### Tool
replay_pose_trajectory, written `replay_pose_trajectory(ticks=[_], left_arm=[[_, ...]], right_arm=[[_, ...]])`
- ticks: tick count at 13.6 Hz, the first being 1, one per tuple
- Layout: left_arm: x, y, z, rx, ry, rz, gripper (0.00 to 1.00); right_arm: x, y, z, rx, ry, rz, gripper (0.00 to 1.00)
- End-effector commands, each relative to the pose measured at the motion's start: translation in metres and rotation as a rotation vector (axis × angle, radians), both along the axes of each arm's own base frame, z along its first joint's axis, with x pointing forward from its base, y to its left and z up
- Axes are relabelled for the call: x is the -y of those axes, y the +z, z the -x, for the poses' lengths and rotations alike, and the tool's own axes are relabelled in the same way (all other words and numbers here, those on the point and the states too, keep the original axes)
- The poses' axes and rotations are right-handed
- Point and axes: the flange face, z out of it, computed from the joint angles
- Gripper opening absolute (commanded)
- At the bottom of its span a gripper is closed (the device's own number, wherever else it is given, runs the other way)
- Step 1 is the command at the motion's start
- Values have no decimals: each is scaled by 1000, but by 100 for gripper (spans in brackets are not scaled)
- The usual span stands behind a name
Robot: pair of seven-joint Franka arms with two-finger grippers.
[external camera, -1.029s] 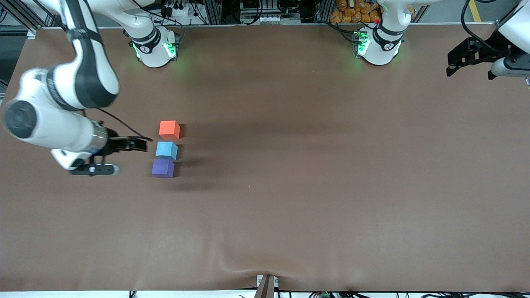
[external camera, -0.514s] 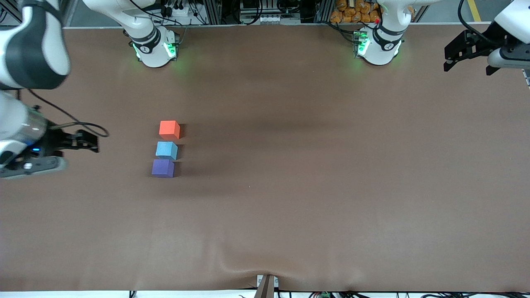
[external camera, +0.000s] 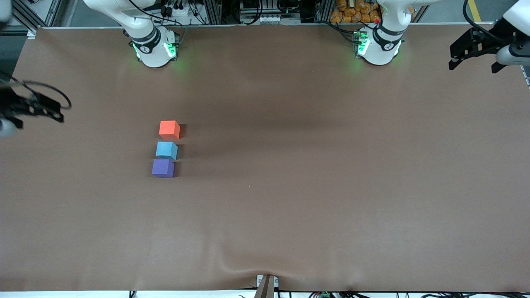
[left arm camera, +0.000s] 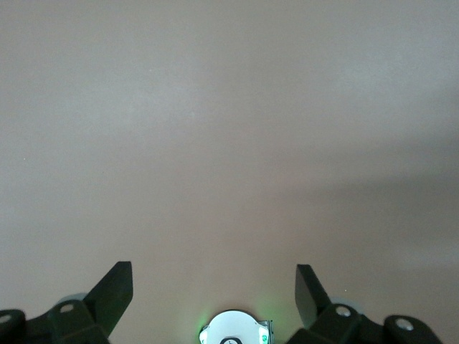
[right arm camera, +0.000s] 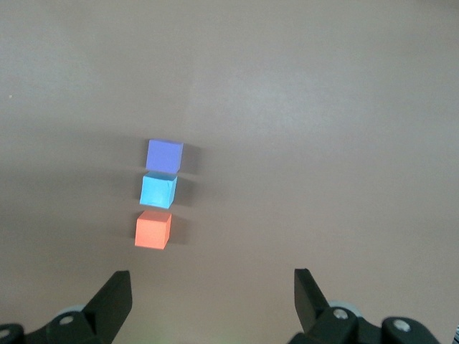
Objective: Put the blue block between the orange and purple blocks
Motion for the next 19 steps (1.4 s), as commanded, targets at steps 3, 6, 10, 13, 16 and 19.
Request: replay_pose_trajectory(ticks=[3,6,10,13,16,19], left_arm=[[-32,0,-1,-9,23,17,100],[-6,2,4,-12,-3,11,100],[33,-2,11,-32,3,-5,100],[20,0,14,-53,17,-14,100],[26,7,19,-37,18,-23,100],[23,-5,14,-70,31,-27,100]], right_arm=[[32,3,59,51,-60,-34,100],[32,2,60,69,-56,-21,100],[33,10,38,90,-60,-11,100],[35,8,38,65,-64,-8,100],[44,7,39,59,-85,-14,100],[42,7,39,59,-82,-23,100]])
